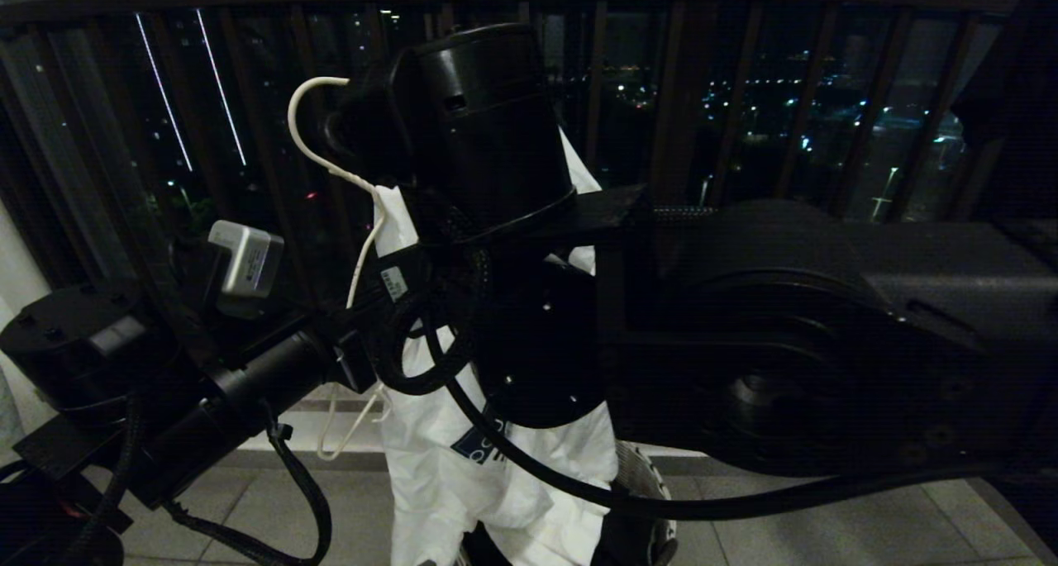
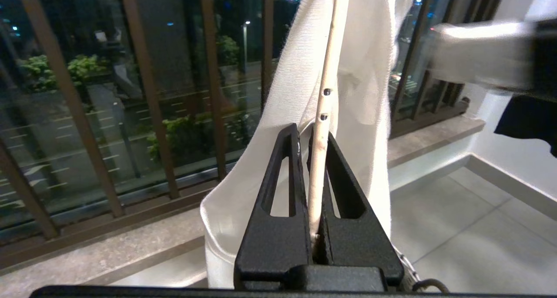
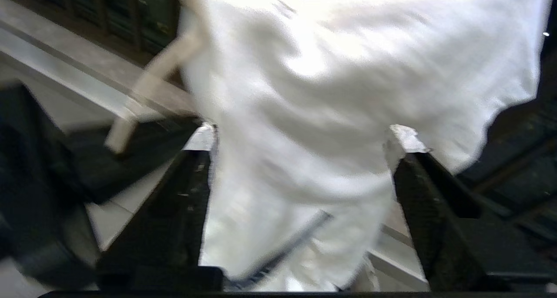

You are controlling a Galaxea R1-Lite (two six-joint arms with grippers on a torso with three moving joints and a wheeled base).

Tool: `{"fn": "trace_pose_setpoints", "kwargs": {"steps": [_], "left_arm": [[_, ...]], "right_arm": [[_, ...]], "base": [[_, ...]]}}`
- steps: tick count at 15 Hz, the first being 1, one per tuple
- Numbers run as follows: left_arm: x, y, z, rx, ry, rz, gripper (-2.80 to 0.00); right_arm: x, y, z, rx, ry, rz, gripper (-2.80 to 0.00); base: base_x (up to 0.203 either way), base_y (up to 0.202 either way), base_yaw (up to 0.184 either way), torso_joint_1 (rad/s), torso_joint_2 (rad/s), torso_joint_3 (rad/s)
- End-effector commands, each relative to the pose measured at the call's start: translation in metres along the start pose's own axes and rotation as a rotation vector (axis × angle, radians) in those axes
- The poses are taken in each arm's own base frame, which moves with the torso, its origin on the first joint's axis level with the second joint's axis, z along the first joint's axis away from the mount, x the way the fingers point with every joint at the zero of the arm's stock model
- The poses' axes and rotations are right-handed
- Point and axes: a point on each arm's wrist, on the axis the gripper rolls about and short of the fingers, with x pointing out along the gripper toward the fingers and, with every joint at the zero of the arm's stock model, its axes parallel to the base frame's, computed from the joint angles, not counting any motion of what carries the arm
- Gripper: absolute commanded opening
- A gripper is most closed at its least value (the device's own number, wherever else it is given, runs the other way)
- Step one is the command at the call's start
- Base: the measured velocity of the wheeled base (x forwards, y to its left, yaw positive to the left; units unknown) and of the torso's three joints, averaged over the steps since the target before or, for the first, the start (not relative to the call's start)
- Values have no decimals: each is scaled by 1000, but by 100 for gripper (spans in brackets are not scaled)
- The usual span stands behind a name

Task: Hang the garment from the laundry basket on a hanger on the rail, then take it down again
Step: Hang the clothes on the clothes rack

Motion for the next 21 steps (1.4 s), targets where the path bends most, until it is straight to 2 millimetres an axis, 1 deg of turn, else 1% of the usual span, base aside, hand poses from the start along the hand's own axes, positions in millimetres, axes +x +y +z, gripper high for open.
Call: {"fn": "trace_pose_setpoints", "kwargs": {"steps": [1,2,4,6,8,10,13,15,17,18,20,21], "left_arm": [[-1,3,2,3,-13,8,-280],[-2,2,3,1,-16,3,-280],[-7,0,7,-11,-24,-24,-280],[-11,-2,8,-66,-21,-70,-280],[-12,-2,6,-96,-8,-92,-280],[-16,-3,-2,-110,31,-141,-280],[-25,6,-10,-126,86,-220,-280],[-30,13,-14,-133,113,-263,-280],[-35,17,-17,-142,138,-313,-280],[-38,19,-19,-145,147,-336,-280],[-45,25,-21,-155,172,-406,-280],[-49,31,-21,-159,181,-442,-280]], "right_arm": [[-16,-17,6,6,-6,-10,0],[-18,-23,4,1,2,-19,-280],[-18,-39,4,-34,12,-50,-280],[-18,-45,7,-104,20,-61,-280],[-21,-48,19,-138,-11,-68,-280],[-25,-53,29,-172,-33,-90,-280],[-36,-62,34,-198,-24,-86,-280],[-40,-62,34,-211,-15,-79,-280],[-43,-64,32,-265,12,-70,-280],[-46,-66,30,-295,31,-54,0],[-58,-73,29,-365,61,77,0],[-65,-77,26,-430,92,140,0]], "base": [[0,0,0,0,0,0],[0,0,0,0,0,0],[0,0,0,0,0,0],[0,0,0,0,0,0],[0,0,0,0,0,0],[0,0,0,0,0,0],[0,0,0,0,0,0],[0,0,0,0,0,0],[0,0,0,0,0,0],[0,0,0,0,0,0],[0,0,0,0,0,0],[0,0,0,0,0,0]]}}
